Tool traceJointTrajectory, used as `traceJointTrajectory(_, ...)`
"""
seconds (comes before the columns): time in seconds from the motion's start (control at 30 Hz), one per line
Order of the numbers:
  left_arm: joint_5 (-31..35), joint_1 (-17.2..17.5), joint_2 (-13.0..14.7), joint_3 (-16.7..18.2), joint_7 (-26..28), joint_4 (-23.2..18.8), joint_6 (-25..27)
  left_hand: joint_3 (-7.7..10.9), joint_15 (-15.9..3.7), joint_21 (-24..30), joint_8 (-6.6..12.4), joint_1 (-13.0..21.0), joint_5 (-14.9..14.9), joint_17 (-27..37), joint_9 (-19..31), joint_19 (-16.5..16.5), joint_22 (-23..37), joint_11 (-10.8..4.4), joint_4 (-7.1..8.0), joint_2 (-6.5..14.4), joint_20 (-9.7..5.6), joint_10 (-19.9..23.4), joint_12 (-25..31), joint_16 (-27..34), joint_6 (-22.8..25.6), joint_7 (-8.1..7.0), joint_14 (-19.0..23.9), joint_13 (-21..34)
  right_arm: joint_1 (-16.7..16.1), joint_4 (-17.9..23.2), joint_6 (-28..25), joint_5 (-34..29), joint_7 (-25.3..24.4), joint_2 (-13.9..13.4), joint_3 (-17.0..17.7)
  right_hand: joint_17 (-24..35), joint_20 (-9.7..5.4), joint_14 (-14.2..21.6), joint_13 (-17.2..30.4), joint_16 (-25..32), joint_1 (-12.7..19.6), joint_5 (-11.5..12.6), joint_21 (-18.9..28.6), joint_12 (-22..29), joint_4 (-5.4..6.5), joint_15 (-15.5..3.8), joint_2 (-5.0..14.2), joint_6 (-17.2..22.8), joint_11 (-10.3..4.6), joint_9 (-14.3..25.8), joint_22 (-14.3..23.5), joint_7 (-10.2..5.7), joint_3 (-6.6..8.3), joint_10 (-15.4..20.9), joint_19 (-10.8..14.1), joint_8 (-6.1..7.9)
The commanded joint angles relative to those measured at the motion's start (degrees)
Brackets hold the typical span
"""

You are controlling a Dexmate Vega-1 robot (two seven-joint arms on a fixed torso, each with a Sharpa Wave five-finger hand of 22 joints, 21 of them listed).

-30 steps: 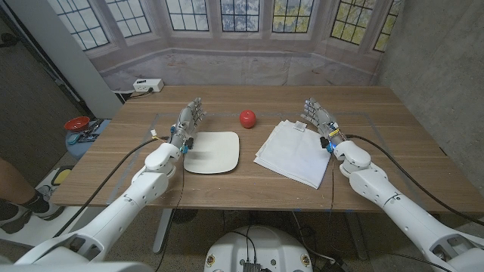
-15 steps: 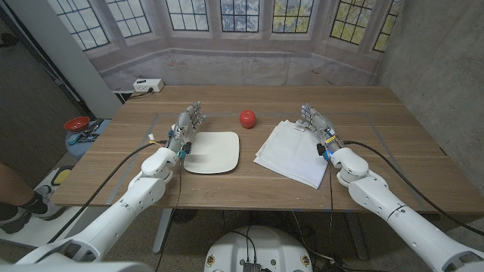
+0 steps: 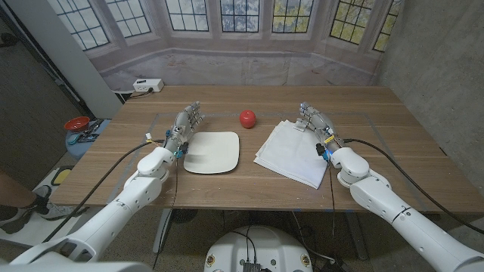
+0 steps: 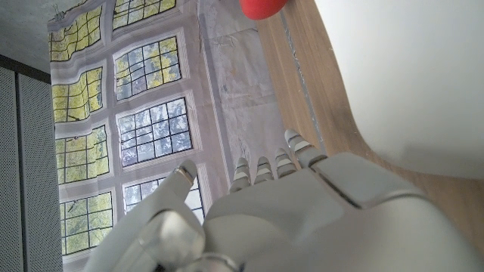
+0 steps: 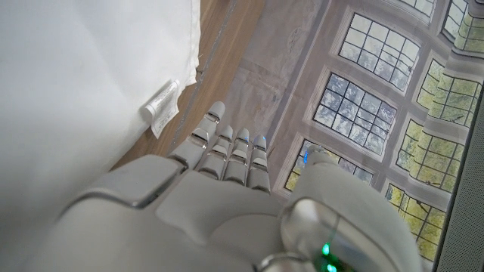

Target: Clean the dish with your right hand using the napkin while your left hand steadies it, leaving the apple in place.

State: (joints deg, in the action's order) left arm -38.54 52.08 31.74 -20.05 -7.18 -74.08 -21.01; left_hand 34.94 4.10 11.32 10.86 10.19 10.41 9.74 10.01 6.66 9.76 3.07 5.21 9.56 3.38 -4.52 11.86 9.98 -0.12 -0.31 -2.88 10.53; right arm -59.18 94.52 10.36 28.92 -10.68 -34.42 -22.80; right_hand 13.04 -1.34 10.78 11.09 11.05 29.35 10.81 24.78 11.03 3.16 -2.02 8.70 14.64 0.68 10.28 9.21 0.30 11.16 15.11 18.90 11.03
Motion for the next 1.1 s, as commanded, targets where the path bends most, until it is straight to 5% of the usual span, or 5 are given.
traceJointTrajectory(0.03,0.6,-1.1,-0.1,-0.6,-0.7,1.2,-0.2,0.35,0.51,0.1,-0.06,0.5,0.0,0.1,0.2,0.4,0.3,0.07,-0.13,-0.2,-0.17,-0.2,0.3,0.3,0.2,0.07,0.0,0.3,-0.4,3.2,-1.5,-3.6,-1.8,-1.7,-0.4,0.0,-0.13,-0.1,0.0,0.1,0.5,-0.1,-0.4,0.1,-0.41,0.01,-0.61,-0.2,0.44,0.3,0.2,-0.22,0.31,0.0,0.6,-0.02)
traceJointTrajectory(1.1,0.9,-2.1,-1.3,-0.7,-0.1,2.3,-1.1,0.93,0.56,0.1,0.03,1.3,-0.1,0.0,0.2,0.6,0.3,-0.2,-1.16,-0.5,-0.08,0.8,0.5,0.3,0.9,0.12,0.5,0.3,-0.2,16.3,-18.5,-15.9,-7.9,-7.0,-3.4,-1.2,-0.65,-0.4,0.0,0.1,2.2,-0.4,-2.0,0.1,-3.16,0.16,-1.87,0.2,0.82,0.3,0.2,0.24,0.89,0.0,1.2,0.04)
